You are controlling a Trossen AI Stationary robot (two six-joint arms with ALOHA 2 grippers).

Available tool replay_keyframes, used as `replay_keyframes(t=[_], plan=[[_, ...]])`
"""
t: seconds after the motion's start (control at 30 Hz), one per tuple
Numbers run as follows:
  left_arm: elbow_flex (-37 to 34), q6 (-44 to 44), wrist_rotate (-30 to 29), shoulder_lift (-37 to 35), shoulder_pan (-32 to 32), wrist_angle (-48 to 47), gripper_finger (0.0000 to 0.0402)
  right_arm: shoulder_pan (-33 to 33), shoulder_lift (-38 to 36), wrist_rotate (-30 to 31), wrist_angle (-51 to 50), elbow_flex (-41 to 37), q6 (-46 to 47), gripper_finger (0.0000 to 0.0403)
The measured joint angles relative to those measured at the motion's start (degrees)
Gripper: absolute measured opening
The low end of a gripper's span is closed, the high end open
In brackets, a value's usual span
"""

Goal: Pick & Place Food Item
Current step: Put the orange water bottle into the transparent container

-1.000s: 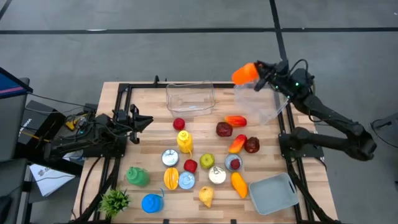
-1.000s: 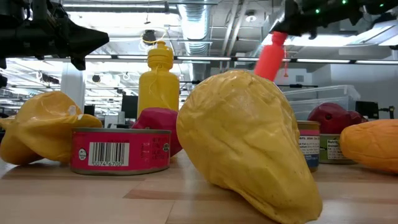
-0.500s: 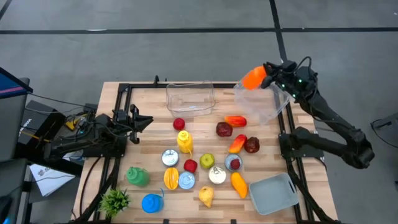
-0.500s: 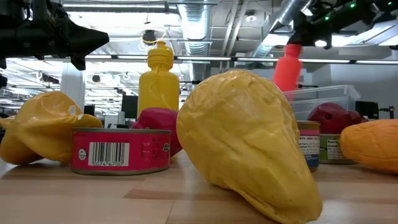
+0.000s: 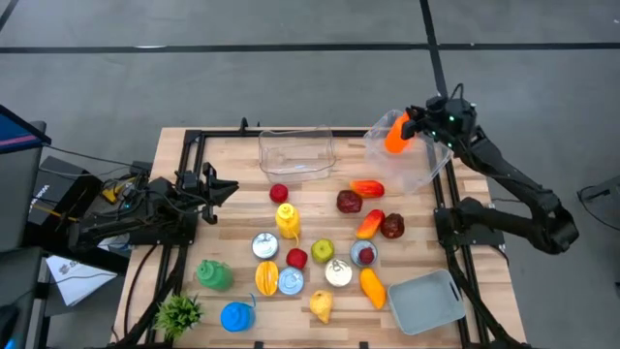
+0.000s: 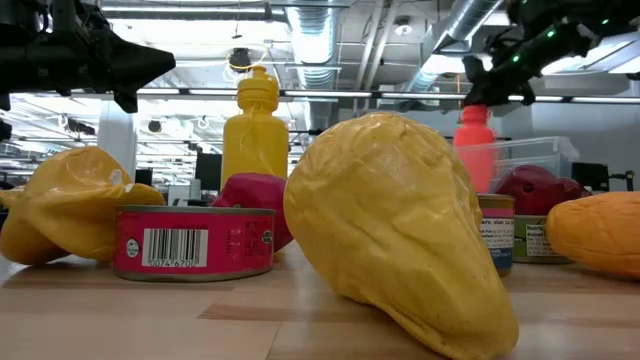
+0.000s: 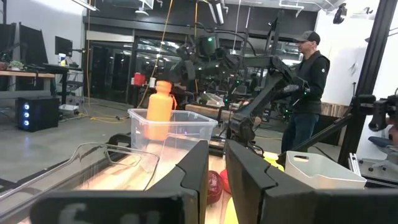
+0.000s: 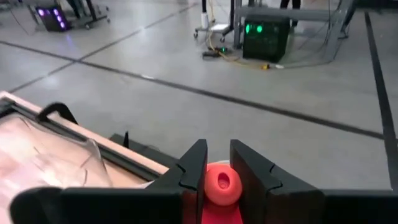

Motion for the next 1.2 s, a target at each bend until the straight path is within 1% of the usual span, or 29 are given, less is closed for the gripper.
replay_keyframes(t=[0.3,0.57,0.77,1.2], plan=[[0.0,0.0,0.0,0.0,-0.01,0.0,0.0044,0.04,7.41,0.02,2.6,0.0,-1.05,0.0056],[0.0,0.0,0.01,-0.02,-0.02,0.0,0.0044,0.04,12.18,0.02,3.68,0.0,-3.27,0.0056],[0.0,0.0,0.0,-0.02,0.0,0.0,0.0044,0.04,15.14,0.02,6.72,-0.02,-3.98,0.0056],[0.0,0.0,0.0,-0.02,0.0,0.0,0.0044,0.0,15.91,0.0,7.32,0.09,-4.97,0.0064]])
